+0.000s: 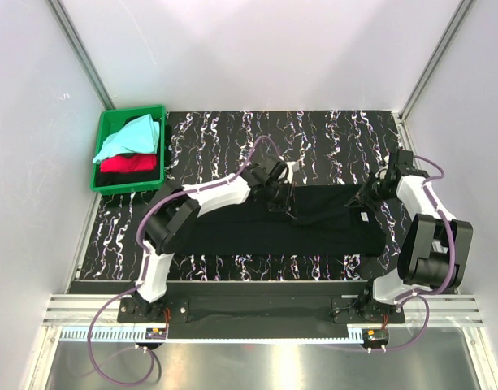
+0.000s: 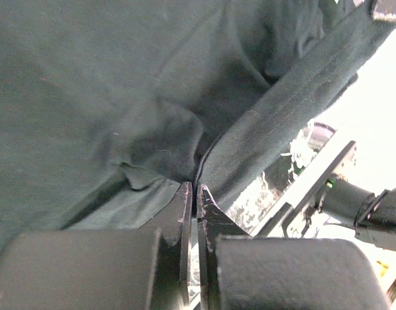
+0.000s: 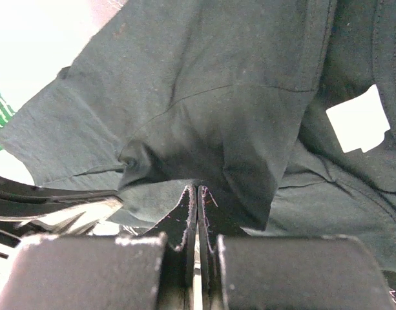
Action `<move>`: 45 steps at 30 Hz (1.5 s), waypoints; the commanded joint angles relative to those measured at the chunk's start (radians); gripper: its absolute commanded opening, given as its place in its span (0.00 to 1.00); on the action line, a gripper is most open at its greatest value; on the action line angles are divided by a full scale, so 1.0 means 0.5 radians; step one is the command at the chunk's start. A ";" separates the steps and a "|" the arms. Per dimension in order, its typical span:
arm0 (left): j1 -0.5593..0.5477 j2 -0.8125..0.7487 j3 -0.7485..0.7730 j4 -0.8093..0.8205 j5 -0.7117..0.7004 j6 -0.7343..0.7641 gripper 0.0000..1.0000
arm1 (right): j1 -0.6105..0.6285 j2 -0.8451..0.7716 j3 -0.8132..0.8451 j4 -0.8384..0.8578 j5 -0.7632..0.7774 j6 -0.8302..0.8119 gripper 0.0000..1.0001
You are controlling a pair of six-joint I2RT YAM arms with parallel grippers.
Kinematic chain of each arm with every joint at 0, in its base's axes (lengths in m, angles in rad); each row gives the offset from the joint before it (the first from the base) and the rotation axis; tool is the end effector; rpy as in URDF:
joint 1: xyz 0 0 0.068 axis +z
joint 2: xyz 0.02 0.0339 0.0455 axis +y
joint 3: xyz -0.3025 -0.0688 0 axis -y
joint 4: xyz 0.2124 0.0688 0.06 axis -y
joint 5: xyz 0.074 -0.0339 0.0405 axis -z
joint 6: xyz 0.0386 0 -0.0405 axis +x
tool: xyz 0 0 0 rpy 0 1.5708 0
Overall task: Fold and stack the t-shirts
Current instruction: Fold the tshirt
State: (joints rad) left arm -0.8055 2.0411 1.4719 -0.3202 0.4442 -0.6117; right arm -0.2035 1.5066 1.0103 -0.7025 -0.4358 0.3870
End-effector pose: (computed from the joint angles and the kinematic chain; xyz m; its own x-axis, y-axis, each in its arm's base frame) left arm 0.2907 -0.3266 0.2347 -0.9221 0.2115 -0.3240 0.3776 0.6739 -0.6350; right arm 0.2536 -0.0357 0.2655 -0.8325 0.5211 -0.1882 0.3748 0.7798 0.5014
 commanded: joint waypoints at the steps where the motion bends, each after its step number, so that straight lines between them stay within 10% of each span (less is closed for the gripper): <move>1: 0.034 -0.094 0.112 0.039 -0.082 -0.019 0.00 | 0.008 0.048 0.105 0.012 0.046 -0.081 0.00; 32: 0.181 0.329 0.511 0.045 0.023 -0.096 0.01 | 0.008 0.423 0.431 0.294 0.126 0.024 0.00; 38: 0.230 0.339 0.489 0.036 0.029 -0.093 0.32 | 0.008 0.539 0.467 0.294 0.135 0.011 0.02; 45: 0.255 0.066 0.311 -0.145 -0.244 0.119 0.61 | 0.008 0.546 0.547 0.090 0.383 -0.059 0.38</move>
State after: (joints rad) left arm -0.6815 2.1872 1.6554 -0.3527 0.3817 -0.6212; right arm -0.2035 1.7863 1.2121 -0.6025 -0.3355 0.3927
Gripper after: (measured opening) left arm 0.594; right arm 0.319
